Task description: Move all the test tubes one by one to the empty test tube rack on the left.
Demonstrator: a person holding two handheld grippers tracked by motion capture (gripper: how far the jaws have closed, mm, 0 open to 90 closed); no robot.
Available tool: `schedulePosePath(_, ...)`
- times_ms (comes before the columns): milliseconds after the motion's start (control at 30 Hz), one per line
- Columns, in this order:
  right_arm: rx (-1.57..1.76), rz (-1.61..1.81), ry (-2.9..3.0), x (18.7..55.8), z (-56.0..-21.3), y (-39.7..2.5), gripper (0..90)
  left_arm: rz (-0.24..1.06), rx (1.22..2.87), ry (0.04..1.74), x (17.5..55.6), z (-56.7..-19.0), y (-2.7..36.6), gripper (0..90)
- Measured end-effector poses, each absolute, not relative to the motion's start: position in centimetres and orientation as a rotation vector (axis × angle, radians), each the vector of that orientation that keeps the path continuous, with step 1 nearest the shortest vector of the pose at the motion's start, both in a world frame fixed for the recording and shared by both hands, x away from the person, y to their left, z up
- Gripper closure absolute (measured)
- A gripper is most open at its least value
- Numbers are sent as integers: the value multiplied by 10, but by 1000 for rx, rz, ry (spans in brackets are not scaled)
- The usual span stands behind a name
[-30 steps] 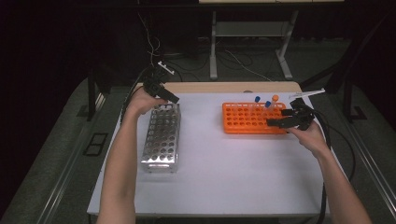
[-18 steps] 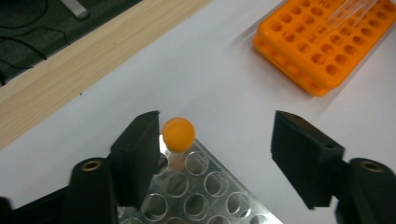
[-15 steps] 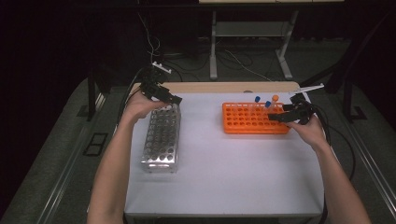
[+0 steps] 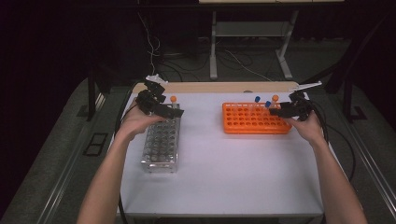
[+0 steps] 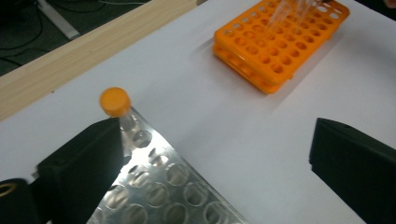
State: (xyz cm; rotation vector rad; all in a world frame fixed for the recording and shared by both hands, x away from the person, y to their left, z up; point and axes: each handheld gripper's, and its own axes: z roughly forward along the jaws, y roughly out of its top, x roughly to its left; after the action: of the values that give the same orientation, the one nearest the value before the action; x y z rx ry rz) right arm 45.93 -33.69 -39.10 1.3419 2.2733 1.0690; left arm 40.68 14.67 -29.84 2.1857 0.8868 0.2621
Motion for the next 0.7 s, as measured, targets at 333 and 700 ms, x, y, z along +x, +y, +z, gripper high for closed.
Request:
schedulePosePath(333,1344,1079,2253,467,-399,-337,520,264,2145,829,373,-300,143,0)
schedulePosePath(700,1320,1060,2209,475,-406,-326,682,253,2169,777,357,-307,138,0)
